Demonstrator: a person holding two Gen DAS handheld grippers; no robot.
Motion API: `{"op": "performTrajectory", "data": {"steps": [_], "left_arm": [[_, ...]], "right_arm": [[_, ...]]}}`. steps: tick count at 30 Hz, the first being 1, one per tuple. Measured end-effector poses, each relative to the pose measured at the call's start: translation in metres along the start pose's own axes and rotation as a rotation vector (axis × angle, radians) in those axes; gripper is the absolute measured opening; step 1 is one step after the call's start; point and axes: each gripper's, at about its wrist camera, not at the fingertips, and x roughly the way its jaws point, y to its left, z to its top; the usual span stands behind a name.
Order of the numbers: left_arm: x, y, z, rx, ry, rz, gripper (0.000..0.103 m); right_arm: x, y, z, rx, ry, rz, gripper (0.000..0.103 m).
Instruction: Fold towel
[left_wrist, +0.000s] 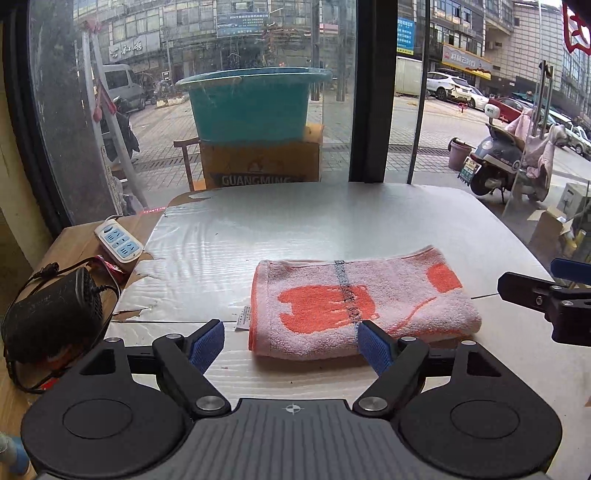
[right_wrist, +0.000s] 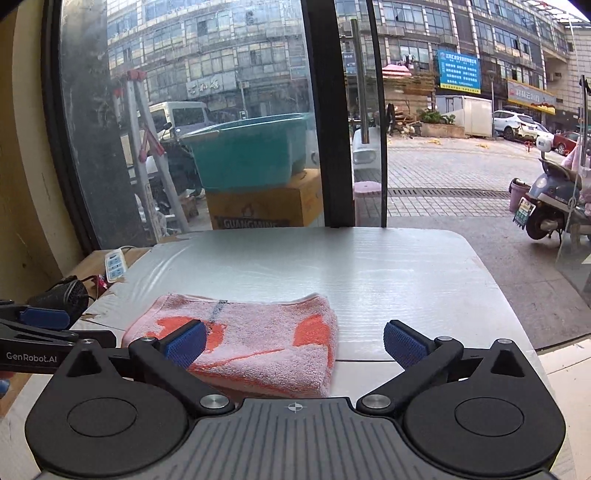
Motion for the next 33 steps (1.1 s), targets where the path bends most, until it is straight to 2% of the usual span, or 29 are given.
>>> {"op": "performTrajectory", "data": {"steps": [5, 11, 20, 27, 33], "left_arm": [[-0.023, -0.007, -0.016, -0.012, -0.028, 0.026, 0.081], [-0.047, -0.009, -0.029, -0.041, -0.052, 0.034, 0.082], [-0.068, -0.014, -0.041, -0.053, -0.063, 0.035, 0.082], [-0.075, -0.017, -0.046, -0.038, -0.076, 0.036, 0.082], [-0.074, -0.011, -0.046, -0.054, -0.069, 0.018, 0.082]], "right_arm": [[-0.026, 0.022, -0.014, 0.013, 0.017, -0.129, 0.103], [-0.057, 0.026, -0.027, 0.096, 0.036, -0.100, 0.103], [-0.100, 0.044, -0.032, 0.010, -0.051, -0.144, 0.103], [-0.103, 0.038, -0.036, 0.080, -0.052, -0.215, 0.103], [-0.105, 0.035, -0.035, 0.105, -0.057, -0.240, 0.103]]}}
